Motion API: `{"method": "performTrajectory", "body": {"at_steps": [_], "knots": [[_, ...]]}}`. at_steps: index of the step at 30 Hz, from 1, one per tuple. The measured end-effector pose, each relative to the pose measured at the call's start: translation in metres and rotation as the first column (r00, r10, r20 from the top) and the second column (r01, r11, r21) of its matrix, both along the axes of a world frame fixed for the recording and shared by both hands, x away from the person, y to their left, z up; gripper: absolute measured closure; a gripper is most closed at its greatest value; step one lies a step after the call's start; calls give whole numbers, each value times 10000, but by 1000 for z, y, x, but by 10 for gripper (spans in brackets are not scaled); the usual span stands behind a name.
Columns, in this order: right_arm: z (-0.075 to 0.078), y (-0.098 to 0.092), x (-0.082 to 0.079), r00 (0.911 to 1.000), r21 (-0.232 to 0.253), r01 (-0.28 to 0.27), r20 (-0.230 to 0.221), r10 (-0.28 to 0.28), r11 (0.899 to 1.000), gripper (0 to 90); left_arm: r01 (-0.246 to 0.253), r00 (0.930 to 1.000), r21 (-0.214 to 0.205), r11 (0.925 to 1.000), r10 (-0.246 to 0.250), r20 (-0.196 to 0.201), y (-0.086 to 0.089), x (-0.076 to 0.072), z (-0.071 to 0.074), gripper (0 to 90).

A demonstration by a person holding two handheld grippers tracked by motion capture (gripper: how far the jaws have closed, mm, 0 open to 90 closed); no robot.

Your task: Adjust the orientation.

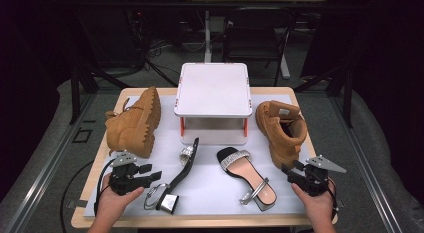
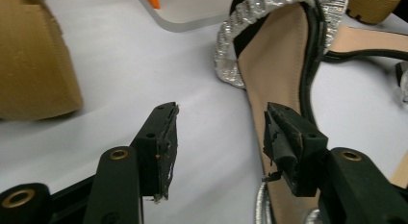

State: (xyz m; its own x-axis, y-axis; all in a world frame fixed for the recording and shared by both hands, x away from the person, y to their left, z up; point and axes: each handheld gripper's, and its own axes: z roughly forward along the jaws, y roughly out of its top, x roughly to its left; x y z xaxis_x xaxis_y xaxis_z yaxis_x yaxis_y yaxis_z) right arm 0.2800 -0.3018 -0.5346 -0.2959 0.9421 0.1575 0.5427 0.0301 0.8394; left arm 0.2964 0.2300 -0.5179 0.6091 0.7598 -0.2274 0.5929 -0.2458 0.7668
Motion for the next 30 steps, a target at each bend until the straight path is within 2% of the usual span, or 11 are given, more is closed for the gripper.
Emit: {"method": "performTrajectory", "body": {"at_steps": [8, 10, 18, 20, 23, 30], "knots": [[-1, 0, 0, 10000, -21, 44, -43, -45, 10000, 476, 420, 9991, -222, 9989, -418, 58, -8, -9, 12, 482], [-1, 0, 1, 10000, -20, 43, -41, -43, 10000, 476, 508, 9987, -113, 9986, -508, -1, -11, -11, 13, 486], [0, -1, 0, 10000, -31, 54, -53, -54, 10000, 474, 760, 9971, -157, 9970, -761, -52, -14, -17, 17, 513], [0, 0, 0, 10000, -29, 54, -68, -54, 10000, 474, 691, 9972, -315, 9971, -699, -267, -15, -17, 17, 522], [-1, 0, 0, 10000, -33, 37, -47, -37, 10000, 474, 843, 9953, -573, 9948, -868, -424, -15, -19, 18, 543], [0, 0, 0, 10000, -38, 71, -27, -71, 10000, 474, 1094, 9931, -195, 9938, -1101, -413, -20, -22, 16, 592]]}}
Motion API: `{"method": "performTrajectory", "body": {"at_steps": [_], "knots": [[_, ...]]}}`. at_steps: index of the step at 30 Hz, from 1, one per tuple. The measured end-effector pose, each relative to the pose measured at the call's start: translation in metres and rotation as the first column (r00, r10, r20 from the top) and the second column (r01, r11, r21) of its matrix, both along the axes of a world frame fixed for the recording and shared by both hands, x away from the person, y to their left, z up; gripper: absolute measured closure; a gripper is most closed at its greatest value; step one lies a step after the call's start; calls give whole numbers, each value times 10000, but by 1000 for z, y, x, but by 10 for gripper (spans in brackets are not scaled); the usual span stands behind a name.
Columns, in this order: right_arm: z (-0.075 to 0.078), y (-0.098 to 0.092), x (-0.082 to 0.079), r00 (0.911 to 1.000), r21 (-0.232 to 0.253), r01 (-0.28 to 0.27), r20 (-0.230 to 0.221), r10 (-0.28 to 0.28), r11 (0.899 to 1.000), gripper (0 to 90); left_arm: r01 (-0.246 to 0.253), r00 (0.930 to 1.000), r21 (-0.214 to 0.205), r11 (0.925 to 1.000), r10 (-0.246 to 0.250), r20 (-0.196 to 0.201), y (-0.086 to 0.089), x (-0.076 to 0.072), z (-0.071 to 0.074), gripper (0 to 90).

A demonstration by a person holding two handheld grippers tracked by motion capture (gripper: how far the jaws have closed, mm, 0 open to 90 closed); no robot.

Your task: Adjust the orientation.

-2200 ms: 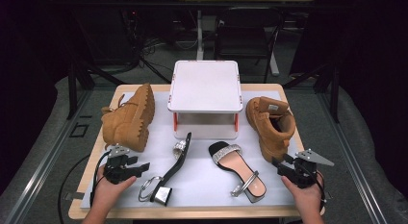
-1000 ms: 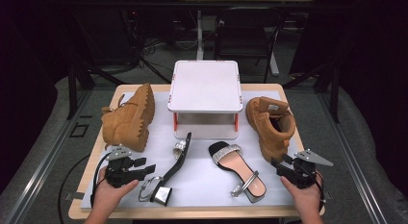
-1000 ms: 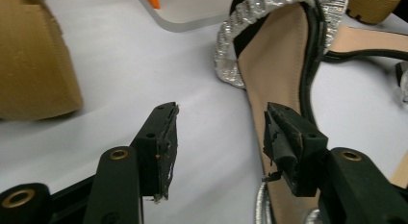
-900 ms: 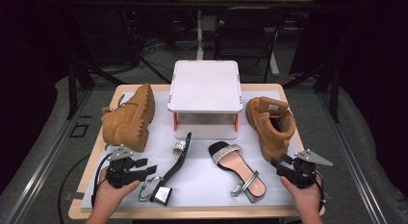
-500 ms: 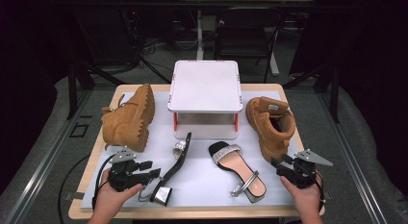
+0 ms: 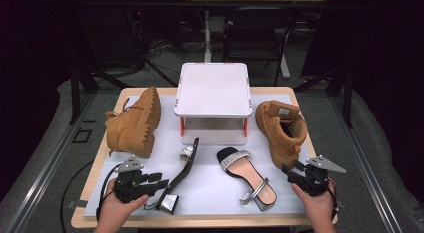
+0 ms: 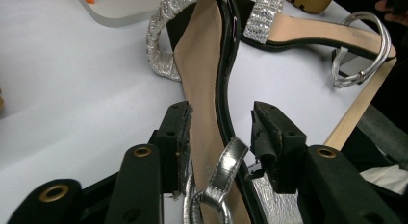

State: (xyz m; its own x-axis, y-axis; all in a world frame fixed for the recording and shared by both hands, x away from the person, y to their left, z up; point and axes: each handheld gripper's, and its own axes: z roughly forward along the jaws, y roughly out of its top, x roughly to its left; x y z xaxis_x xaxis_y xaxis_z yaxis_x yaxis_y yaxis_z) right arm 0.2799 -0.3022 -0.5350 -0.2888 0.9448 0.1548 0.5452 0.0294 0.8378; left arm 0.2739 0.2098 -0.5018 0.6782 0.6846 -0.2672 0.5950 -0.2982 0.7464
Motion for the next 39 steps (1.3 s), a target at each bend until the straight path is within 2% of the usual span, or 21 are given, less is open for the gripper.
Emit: {"method": "performTrajectory", "body": {"at_steps": [13, 21, 32, 39], "knots": [[0, 0, 0, 10000, -6, -9, -6, 9, 10000, 474, 280, 9995, 156, 9995, -278, -120, -6, -1, -4, 710], [0, 0, 0, 10000, -33, -14, -23, 14, 10000, 472, 511, 9986, 100, 9986, -510, -144, -8, -2, -4, 753], [0, 0, 0, 10000, -35, 6, -23, -6, 10000, 470, 776, 9968, 384, 9962, -782, 156, -16, -5, -2, 802], [0, 1, 1, 10000, -12, 5, -4, -5, 10000, 469, 1002, 9947, 232, 9947, -1007, 227, -26, -7, 0, 804]]}}
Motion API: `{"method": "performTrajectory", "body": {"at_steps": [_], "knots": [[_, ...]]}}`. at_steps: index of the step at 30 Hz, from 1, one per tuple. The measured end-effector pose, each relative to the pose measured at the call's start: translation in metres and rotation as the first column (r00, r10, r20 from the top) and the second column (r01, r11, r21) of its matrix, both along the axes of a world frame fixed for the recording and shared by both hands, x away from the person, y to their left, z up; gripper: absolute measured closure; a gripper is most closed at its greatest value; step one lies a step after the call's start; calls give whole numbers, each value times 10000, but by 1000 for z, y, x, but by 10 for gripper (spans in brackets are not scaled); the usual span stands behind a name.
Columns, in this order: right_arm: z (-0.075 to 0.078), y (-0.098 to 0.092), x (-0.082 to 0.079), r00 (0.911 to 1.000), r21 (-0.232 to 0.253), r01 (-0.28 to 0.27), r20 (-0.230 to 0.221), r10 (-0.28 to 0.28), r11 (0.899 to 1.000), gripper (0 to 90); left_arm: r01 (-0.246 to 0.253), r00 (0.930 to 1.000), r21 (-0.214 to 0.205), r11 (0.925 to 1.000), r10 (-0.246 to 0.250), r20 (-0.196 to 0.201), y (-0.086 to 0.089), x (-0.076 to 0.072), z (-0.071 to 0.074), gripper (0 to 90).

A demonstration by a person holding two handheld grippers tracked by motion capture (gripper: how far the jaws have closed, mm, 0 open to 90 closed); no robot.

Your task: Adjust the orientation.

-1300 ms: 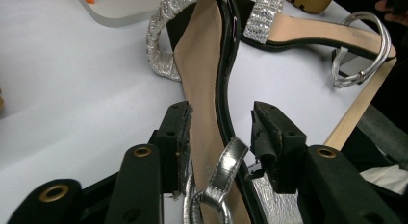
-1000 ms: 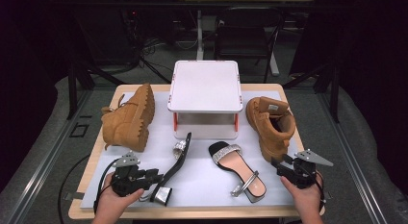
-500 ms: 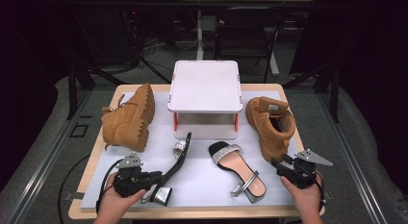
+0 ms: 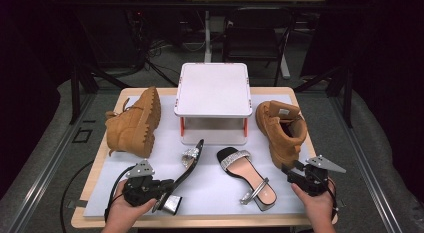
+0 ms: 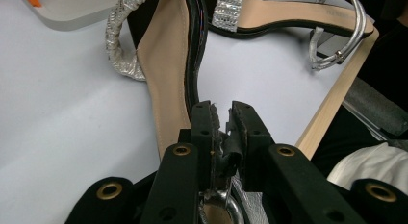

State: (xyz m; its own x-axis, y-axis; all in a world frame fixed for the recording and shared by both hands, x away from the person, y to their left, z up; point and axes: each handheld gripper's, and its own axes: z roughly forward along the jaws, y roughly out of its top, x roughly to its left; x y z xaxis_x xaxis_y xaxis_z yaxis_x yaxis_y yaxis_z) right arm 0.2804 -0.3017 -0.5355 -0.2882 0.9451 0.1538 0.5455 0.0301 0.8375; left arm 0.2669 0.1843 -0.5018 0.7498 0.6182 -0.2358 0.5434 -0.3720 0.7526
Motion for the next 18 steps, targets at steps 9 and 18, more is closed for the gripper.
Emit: {"method": "performTrajectory", "body": {"at_steps": [9, 18], "knots": [[0, 0, 0, 10000, 8, 2, -9, -2, 10000, 467, 322, 9991, -22, 9995, -321, 264, -18, -1, 1, 810], [0, 0, 0, 10000, 21, 14, -4, -14, 10000, 467, 710, 9975, -41, 9975, -710, 49, -33, 3, -1, 811]]}}
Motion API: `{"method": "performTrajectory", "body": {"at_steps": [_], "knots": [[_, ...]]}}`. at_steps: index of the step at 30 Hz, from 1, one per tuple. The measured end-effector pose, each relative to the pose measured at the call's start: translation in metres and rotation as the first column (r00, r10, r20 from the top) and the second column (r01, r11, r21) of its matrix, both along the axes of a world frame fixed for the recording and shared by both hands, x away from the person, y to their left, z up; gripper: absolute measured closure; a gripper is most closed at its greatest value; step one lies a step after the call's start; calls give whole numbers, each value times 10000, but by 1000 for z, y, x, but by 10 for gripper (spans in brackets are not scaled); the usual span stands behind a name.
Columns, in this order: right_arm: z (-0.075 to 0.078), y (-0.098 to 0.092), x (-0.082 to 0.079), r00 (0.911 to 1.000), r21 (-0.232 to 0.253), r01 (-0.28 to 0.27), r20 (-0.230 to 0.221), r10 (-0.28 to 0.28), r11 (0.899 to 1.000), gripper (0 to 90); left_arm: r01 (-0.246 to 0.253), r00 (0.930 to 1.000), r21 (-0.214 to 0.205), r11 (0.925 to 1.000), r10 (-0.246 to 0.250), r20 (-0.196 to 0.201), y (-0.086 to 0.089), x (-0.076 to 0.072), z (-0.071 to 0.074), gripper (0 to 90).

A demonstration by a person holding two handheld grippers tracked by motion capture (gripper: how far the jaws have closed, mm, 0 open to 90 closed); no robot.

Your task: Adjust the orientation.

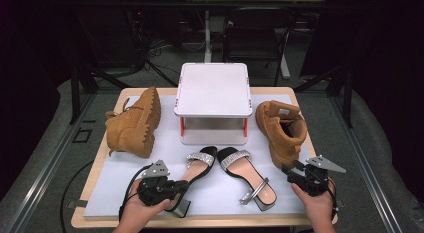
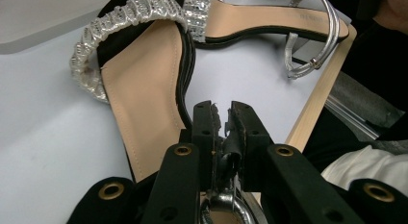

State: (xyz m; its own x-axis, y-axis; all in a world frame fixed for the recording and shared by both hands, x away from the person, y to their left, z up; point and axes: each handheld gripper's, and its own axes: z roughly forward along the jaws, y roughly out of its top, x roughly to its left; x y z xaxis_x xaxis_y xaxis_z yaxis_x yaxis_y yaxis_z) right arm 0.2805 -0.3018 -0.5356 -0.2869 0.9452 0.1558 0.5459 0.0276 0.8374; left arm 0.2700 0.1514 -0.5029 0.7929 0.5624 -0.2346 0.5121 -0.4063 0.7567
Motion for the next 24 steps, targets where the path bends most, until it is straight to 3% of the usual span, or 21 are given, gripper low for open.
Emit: {"method": "performTrajectory", "body": {"at_steps": [7, 8, 18, 24], "knots": [[0, 0, 0, 10000, 21, 15, 8, -15, 10000, 467, 405, 9991, 428, 9983, -401, -98, -19, 0, -6, 812], [0, 0, 0, 10000, 49, 3, -1, -3, 10000, 466, 440, 9990, 652, 9969, -438, -44, -22, 0, -8, 812], [-1, 0, 0, 10000, 47, 9, 3, -9, 10000, 466, 200, 9996, 591, 9981, -188, -211, -23, 0, -8, 799], [-1, 1, 0, 10000, 44, -10, -9, 10, 10000, 466, 24, 9992, 903, 9959, 12, -391, -26, 1, -7, 696]]}}
